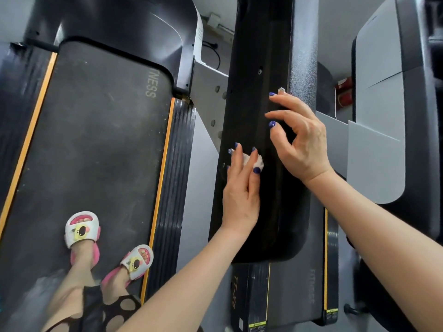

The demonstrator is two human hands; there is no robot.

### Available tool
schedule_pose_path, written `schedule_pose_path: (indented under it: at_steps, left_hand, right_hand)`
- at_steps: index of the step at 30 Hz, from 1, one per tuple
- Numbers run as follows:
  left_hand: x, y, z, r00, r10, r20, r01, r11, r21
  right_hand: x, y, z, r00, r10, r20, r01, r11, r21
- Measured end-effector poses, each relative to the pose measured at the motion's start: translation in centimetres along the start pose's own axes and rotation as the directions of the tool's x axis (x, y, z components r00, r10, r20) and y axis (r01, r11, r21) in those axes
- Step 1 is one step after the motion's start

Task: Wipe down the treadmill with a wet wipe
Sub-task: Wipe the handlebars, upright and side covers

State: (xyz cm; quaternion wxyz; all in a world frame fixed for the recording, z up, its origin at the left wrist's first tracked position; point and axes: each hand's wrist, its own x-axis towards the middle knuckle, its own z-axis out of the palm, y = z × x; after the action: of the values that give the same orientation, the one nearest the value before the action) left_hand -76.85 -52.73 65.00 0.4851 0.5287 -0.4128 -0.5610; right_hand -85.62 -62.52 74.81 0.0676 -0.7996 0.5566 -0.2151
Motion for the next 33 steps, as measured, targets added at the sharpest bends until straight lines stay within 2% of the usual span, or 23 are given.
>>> schedule_pose_path:
  at_steps: [4, 7, 9, 11, 14, 21, 23, 26, 29, 33]
  left_hand:
    - [-0.8, 0.1, -0.1, 0.982, 0.022, -0.187, -0.025, 1.0, -0.014]
    - [-1.7, 0.2, -0.1, 0.976, 0.04, -0.214, -0.041, 0.999, -0.002]
    - [-2.2, 0.6, -0.1, 0.99, 0.024, -0.141, -0.027, 0.999, -0.017]
    - [-3.0, 1.3, -0.3, 1.0, -0.009, 0.013, 0.01, 0.999, -0.045]
    - [-4.0, 1.1, -0.8, 0.983, -0.031, 0.18, 0.036, 0.999, -0.023]
    - [2.6, 1.1, -1.5, 0.952, -0.153, 0.263, 0.147, 0.988, 0.045]
    - [2.4, 0.9, -1.6, 0.963, -0.147, 0.227, 0.147, 0.989, 0.018]
    - [0.6, 0.5, -1.8, 0.985, -0.16, 0.058, 0.163, 0.985, -0.053]
    - [1.4, 0.2, -1.9, 0.989, -0.12, -0.084, 0.118, 0.993, -0.03]
    - [2.2, -0.5, -2.2, 0.998, -0.068, -0.01, 0.068, 0.997, 0.035]
  right_hand:
    - [0.0, 0.0, 0.0, 1.0, 0.006, -0.024, -0.006, 1.0, -0.002]
    - [0.0, 0.0, 0.0, 1.0, 0.004, -0.024, -0.004, 1.0, 0.0]
    - [0.0, 0.0, 0.0, 1.0, 0.009, -0.023, -0.009, 1.0, 0.004]
    - [0.0, 0.0, 0.0, 1.0, 0.012, -0.02, -0.012, 1.0, 0.005]
    - [-0.2, -0.1, -0.1, 1.0, 0.005, -0.013, -0.005, 1.0, 0.0]
    - [0.1, 0.2, -0.1, 1.0, -0.012, 0.0, 0.012, 1.0, -0.018]
    - [0.1, 0.1, -0.2, 1.0, -0.005, 0.007, 0.006, 1.0, -0.029]
    - [0.1, -0.1, -0.2, 0.999, 0.012, 0.031, -0.01, 0.999, -0.045]
    - [0.1, -0.4, -0.2, 0.999, 0.016, 0.032, -0.015, 0.998, -0.058]
    - [0.1, -0.5, -0.2, 0.999, 0.018, 0.032, -0.017, 0.998, -0.059]
